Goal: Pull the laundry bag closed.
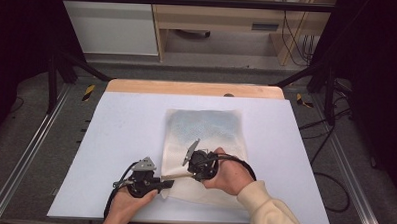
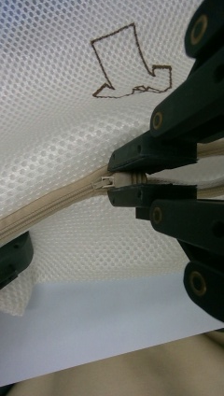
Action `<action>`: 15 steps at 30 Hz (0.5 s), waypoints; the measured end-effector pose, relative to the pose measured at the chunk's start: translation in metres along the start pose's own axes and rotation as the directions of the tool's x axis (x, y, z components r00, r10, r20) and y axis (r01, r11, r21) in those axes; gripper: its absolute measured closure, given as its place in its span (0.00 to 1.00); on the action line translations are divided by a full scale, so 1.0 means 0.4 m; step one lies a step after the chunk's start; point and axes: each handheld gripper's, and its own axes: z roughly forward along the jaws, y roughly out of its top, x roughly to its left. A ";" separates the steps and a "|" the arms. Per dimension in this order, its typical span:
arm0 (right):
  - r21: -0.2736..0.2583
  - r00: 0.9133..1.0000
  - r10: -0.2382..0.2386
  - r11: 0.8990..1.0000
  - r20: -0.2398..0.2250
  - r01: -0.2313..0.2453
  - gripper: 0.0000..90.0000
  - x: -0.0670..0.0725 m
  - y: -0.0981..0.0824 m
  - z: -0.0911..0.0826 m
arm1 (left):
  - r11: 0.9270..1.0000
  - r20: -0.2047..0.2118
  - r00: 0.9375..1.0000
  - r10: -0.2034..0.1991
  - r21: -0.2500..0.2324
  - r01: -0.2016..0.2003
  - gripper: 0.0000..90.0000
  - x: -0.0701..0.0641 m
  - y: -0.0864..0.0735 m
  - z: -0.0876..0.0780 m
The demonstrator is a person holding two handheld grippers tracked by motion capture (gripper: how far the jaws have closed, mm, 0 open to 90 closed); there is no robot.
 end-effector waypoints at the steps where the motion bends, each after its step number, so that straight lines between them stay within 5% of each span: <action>1: 0.003 1.000 0.007 1.000 -0.001 -0.007 0.91 0.000 -0.002 -0.001 | 1.000 0.000 1.000 0.000 0.000 0.000 0.94 0.000 0.000 0.000; 15: -0.006 0.999 0.045 0.999 0.001 -0.045 0.91 -0.011 -0.043 -0.012 | 1.000 0.005 1.000 -0.004 0.000 0.004 0.94 -0.001 0.000 0.001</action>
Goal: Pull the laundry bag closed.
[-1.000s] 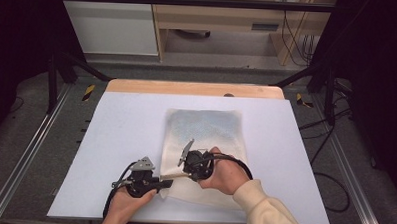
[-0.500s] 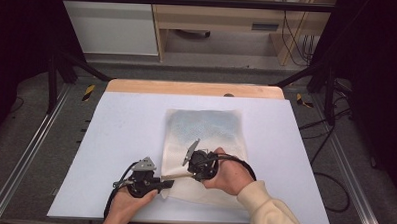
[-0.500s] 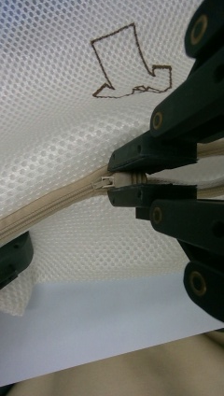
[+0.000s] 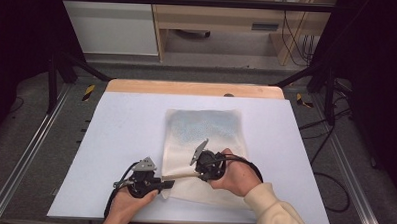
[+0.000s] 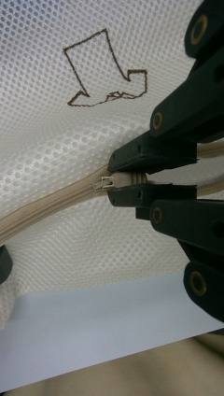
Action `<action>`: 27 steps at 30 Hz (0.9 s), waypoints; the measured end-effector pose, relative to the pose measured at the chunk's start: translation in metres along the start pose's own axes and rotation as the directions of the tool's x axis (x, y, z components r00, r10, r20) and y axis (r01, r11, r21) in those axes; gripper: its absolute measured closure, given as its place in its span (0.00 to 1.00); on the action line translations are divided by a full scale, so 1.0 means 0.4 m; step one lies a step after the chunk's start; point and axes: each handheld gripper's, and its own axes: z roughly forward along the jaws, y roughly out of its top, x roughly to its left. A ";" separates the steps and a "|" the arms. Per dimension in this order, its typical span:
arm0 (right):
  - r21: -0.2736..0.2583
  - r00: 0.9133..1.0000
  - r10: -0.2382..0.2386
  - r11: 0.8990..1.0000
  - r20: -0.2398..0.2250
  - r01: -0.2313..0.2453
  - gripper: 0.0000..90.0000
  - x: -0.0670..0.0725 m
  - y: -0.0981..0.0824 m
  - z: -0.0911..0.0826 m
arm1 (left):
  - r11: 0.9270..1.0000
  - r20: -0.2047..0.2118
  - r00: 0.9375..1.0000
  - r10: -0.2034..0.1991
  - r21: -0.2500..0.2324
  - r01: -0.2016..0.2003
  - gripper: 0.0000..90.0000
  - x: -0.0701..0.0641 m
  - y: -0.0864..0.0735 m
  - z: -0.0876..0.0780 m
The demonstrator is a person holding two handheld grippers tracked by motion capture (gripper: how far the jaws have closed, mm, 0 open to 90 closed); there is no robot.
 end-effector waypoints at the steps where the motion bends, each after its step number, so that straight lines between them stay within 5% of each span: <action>1: -0.002 1.000 -0.008 1.000 0.004 0.008 0.91 -0.003 -0.005 -0.001 | 1.000 -0.001 1.000 0.002 0.000 -0.002 0.94 0.001 0.000 0.000; 27: -0.003 0.998 0.053 0.999 0.025 -0.053 0.91 -0.029 -0.086 -0.029 | 1.000 -0.001 1.000 0.009 0.007 -0.009 0.94 0.000 0.000 0.003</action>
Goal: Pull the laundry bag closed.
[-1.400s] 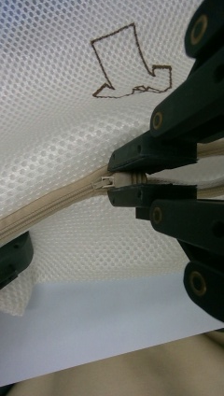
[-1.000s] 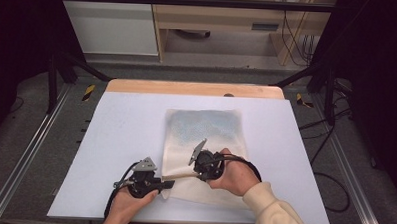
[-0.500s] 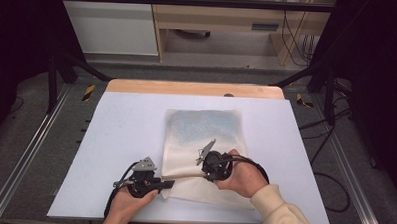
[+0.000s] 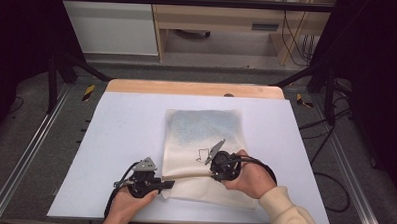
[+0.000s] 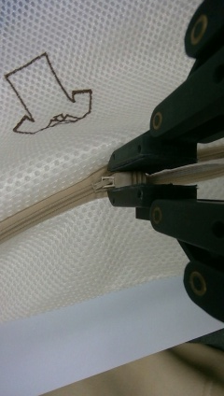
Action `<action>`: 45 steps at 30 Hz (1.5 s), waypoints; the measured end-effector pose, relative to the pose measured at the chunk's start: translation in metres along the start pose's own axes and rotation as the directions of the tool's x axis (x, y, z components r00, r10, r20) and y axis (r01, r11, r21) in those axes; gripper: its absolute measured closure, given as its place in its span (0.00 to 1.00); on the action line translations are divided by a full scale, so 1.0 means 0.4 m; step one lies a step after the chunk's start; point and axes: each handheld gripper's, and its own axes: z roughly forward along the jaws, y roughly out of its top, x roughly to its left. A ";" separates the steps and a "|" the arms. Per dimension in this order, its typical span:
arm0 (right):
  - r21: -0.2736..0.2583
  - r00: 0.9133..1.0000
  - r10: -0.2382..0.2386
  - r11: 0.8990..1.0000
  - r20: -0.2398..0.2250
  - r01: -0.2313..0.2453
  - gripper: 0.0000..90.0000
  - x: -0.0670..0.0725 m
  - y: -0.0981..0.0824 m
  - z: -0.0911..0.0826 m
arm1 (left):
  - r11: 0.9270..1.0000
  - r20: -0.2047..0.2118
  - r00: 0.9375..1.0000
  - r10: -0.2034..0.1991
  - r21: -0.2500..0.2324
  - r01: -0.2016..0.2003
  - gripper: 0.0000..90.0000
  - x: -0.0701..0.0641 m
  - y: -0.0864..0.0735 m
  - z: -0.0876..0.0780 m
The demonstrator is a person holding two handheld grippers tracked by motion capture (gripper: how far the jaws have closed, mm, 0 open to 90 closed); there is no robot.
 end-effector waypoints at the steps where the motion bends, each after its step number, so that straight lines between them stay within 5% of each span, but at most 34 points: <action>1: 0.009 1.000 0.007 1.000 0.000 -0.007 0.91 -0.002 -0.004 -0.002 | 1.000 0.000 1.000 0.000 0.000 0.000 0.94 0.000 0.000 0.000; 45: 0.009 0.996 0.085 0.996 0.023 -0.085 0.91 -0.034 -0.119 -0.043 | 1.000 0.002 1.000 0.001 0.010 -0.001 0.94 -0.001 0.000 0.001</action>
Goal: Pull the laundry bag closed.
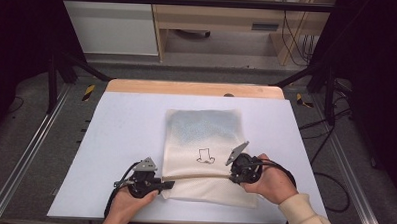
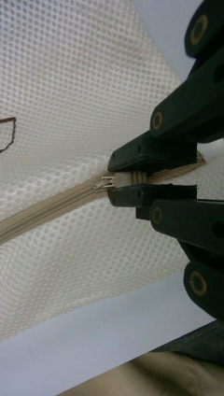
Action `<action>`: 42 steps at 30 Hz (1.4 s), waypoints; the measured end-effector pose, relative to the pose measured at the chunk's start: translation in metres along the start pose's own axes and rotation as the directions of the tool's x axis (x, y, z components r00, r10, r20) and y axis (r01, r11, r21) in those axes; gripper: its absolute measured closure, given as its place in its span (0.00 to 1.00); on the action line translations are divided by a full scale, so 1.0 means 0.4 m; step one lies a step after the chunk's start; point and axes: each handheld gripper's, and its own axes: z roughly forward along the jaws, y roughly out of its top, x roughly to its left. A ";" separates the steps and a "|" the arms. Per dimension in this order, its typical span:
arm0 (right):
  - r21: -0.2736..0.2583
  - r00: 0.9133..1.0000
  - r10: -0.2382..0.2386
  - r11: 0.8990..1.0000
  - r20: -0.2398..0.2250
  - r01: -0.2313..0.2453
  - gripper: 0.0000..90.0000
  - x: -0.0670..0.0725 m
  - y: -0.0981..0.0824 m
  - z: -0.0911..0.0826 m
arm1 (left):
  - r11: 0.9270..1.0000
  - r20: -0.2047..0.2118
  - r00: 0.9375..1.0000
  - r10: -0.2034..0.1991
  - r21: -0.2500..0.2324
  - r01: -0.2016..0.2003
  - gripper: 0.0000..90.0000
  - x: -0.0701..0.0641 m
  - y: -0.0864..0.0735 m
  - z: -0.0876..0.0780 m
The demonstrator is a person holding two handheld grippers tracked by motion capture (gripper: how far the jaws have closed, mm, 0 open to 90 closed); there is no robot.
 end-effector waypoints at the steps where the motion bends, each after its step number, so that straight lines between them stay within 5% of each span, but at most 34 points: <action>1: 0.002 1.000 0.009 1.000 0.001 -0.009 0.91 0.000 -0.002 -0.001 | 1.000 0.000 1.000 0.000 0.000 0.000 0.94 0.000 0.000 0.000; 42: 0.018 0.999 0.051 0.999 0.016 -0.051 0.91 -0.023 -0.072 -0.014 | 1.000 0.002 1.000 0.006 0.004 -0.006 0.94 -0.001 0.000 0.001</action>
